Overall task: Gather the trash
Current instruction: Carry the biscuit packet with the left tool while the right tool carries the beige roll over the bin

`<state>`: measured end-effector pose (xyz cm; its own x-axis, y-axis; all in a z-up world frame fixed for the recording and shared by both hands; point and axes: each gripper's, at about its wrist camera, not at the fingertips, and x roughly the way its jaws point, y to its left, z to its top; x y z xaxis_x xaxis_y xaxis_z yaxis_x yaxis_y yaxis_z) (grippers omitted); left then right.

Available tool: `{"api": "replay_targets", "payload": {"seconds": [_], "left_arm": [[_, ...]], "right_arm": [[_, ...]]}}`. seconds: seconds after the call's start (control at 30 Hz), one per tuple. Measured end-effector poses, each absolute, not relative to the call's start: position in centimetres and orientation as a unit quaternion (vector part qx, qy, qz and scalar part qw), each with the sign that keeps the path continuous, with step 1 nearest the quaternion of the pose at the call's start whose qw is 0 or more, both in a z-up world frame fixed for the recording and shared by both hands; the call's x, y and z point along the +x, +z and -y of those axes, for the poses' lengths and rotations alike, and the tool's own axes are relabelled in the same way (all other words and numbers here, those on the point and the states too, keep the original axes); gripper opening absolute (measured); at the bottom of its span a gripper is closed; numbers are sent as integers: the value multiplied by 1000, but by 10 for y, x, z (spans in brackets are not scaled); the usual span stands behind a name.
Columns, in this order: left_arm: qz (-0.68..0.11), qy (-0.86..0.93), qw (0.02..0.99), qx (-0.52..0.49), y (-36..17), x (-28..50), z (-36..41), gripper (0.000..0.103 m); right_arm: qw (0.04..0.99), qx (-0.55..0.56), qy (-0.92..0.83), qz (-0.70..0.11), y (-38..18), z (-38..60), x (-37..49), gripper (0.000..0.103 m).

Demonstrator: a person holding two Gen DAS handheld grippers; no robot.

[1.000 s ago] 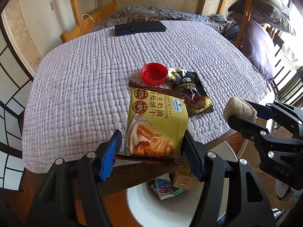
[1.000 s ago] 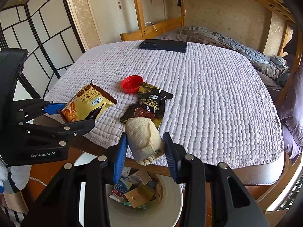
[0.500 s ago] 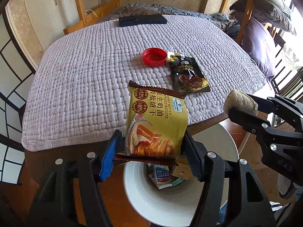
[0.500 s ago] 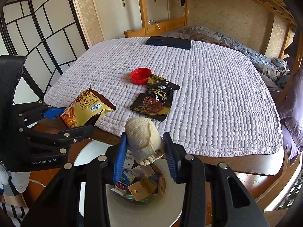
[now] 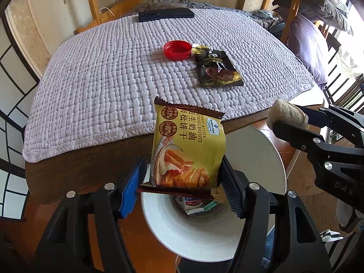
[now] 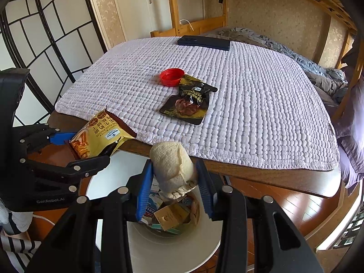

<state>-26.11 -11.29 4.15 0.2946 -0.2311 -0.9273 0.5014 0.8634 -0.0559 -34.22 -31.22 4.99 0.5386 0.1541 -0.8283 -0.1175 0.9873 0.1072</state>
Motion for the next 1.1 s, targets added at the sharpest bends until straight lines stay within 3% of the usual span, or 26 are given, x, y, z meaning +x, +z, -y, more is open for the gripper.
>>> {"api": "replay_targets", "payload": {"seconds": [1.1], "left_arm": [[-577,-231,772,131,15,-292,117,65]], "right_arm": [[859,9,92,-504,25,302,-361,38]]}}
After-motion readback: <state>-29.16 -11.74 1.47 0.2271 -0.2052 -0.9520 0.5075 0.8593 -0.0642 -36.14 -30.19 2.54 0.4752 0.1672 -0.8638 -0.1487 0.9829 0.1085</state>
